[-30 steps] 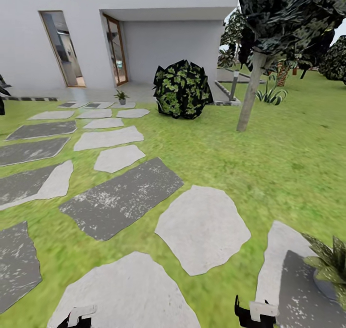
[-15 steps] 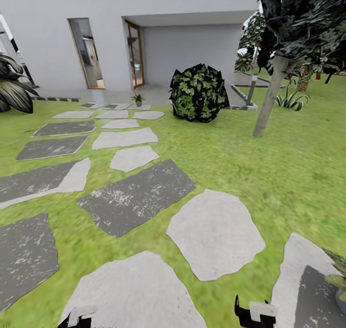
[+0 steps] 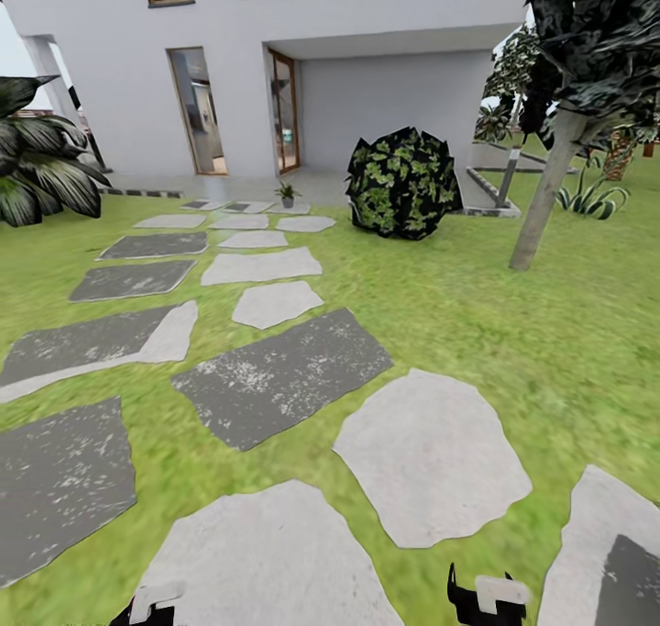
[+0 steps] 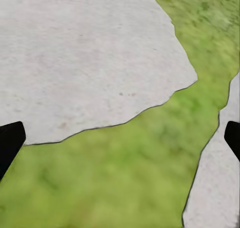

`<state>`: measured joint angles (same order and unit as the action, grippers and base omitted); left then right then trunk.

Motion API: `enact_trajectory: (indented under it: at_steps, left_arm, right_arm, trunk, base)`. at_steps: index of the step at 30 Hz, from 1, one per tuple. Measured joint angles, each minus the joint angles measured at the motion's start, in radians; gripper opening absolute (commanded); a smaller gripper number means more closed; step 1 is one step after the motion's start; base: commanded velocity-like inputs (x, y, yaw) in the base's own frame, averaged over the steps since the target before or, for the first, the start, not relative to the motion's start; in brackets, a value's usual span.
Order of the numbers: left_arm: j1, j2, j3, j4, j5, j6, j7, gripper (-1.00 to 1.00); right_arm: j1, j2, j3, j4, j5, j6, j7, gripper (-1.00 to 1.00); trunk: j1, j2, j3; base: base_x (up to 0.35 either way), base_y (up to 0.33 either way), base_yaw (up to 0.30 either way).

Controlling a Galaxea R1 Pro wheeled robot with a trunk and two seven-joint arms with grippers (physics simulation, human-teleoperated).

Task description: Pick up the pesticide atomizer in the garden and spray insectifuge to fully cover both potted plants in the garden.

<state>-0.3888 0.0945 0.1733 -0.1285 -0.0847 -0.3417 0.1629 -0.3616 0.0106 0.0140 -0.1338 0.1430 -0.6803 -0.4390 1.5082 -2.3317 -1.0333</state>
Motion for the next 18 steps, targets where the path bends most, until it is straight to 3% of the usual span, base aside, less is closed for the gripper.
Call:
enact_trajectory:
  at_steps: [9,18]
  left_arm:
    - [0.000,0.001,0.000,0.000,0.000,0.000,0.000,-1.00]
    - [0.000,0.001,0.002,0.000,0.000,0.001,0.001,-1.00]
  right_arm:
    - [0.000,0.000,0.000,0.000,0.000,0.000,0.000,1.00]
    - [0.000,0.000,0.000,0.001,0.001,0.000,0.000,1.00]
  trunk:
    - [0.000,0.000,0.012]
    - [-0.001,0.000,0.024]
  base:
    - [0.015,0.000,0.156]
    - [0.286,0.000,0.148]
